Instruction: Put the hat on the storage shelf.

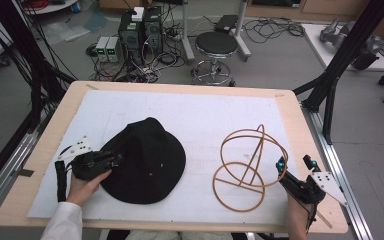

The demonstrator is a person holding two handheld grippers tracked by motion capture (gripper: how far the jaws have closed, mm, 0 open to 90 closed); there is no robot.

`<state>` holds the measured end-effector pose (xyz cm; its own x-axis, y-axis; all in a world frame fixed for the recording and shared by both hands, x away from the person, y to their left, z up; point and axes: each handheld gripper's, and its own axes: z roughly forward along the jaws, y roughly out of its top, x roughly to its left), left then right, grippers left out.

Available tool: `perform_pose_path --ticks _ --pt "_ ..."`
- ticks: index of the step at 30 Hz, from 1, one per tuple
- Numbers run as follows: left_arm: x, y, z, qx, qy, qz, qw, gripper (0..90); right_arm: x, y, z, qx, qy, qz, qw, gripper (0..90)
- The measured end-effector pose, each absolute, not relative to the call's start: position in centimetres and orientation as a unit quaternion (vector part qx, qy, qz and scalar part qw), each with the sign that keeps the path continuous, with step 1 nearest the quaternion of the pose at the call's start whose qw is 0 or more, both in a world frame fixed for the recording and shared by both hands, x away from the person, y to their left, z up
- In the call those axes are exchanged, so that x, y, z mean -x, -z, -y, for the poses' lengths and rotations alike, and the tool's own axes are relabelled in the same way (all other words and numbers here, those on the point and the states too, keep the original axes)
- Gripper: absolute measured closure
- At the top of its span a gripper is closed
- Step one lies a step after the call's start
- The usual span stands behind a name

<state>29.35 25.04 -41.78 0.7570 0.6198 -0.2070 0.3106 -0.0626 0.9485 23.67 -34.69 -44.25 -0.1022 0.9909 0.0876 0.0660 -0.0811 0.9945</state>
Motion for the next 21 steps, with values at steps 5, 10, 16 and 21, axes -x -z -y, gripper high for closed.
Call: perform_pose_path --ticks 5,10,16,21 --pt "-29.2 41.7 -25.1 -0.713 -0.132 -0.322 0.609 87.2 -23.7 44.2 34.7 -0.512 -0.530 -0.518 0.435 15.1" --pt "-29.1 41.5 -25.3 -0.705 -0.139 -0.320 0.618 87.2 -23.7 44.2 34.7 -0.509 -0.530 -0.519 0.436 15.1" --pt "-28.7 40.8 -25.5 -0.687 -0.148 -0.317 0.636 87.2 -23.7 44.2 34.7 -0.510 -0.531 -0.518 0.436 15.1" --pt "-28.5 40.3 -25.7 -0.674 -0.161 -0.314 0.650 87.2 -23.6 44.2 34.7 -0.513 -0.531 -0.516 0.433 15.2"
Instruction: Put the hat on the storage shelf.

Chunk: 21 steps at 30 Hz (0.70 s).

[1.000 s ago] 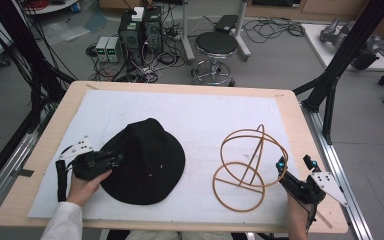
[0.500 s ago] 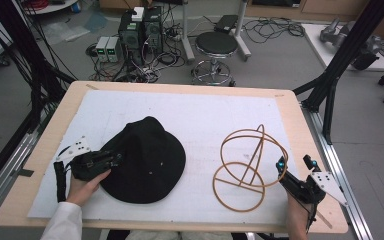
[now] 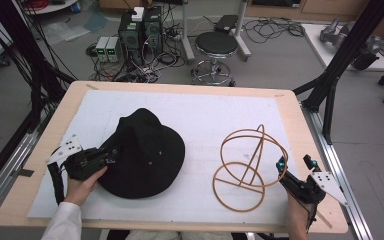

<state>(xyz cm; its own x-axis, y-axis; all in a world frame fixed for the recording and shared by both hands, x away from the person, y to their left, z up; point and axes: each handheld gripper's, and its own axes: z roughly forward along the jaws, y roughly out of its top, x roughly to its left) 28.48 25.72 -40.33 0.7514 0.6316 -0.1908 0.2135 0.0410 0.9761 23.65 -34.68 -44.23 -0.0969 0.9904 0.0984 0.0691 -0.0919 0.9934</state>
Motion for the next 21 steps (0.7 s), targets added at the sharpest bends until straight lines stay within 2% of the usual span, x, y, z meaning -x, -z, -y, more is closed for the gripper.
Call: perform_pose_path --ticks 21 --pt "-27.7 38.1 -26.1 -0.639 -0.182 -0.292 0.688 87.2 -23.7 44.2 34.7 -0.510 -0.532 -0.518 0.435 15.1"
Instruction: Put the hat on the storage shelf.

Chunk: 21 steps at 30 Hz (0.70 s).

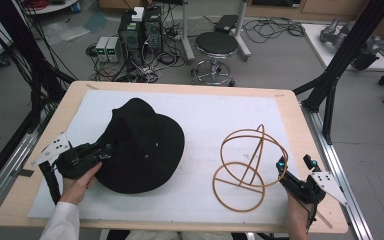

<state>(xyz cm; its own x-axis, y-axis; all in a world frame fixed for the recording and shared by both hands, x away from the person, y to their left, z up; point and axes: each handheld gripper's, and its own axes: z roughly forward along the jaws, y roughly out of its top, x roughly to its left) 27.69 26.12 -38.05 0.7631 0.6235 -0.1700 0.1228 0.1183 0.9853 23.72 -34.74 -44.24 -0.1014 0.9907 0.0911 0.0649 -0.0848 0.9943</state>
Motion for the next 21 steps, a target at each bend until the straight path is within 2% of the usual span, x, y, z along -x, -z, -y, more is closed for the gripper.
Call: perform_pose_path --ticks 21 --pt "-27.4 35.1 -24.4 -0.615 -0.197 -0.235 0.727 87.2 -23.8 44.2 34.6 -0.507 -0.532 -0.518 0.438 15.2"
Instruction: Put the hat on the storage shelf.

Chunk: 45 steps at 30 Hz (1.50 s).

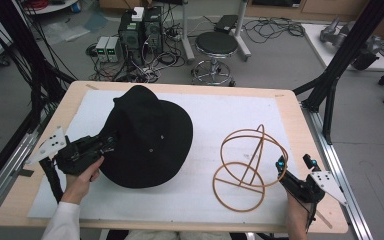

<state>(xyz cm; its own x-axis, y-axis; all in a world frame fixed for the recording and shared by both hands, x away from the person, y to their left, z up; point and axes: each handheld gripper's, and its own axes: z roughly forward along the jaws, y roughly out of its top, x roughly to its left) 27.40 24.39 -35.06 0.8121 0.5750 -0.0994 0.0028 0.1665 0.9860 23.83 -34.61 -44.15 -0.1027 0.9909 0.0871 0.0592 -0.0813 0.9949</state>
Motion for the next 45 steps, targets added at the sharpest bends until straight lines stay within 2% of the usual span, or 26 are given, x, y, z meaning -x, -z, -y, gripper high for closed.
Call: perform_pose_path --ticks 30,45 --pt "-29.3 30.2 -16.9 -0.567 -0.154 -0.144 0.796 87.1 -24.1 44.1 34.2 -0.506 -0.537 -0.519 0.433 15.2" --pt "-29.9 28.5 -11.3 -0.594 -0.123 -0.105 0.788 87.1 -24.1 44.1 34.2 -0.502 -0.538 -0.520 0.435 15.1"
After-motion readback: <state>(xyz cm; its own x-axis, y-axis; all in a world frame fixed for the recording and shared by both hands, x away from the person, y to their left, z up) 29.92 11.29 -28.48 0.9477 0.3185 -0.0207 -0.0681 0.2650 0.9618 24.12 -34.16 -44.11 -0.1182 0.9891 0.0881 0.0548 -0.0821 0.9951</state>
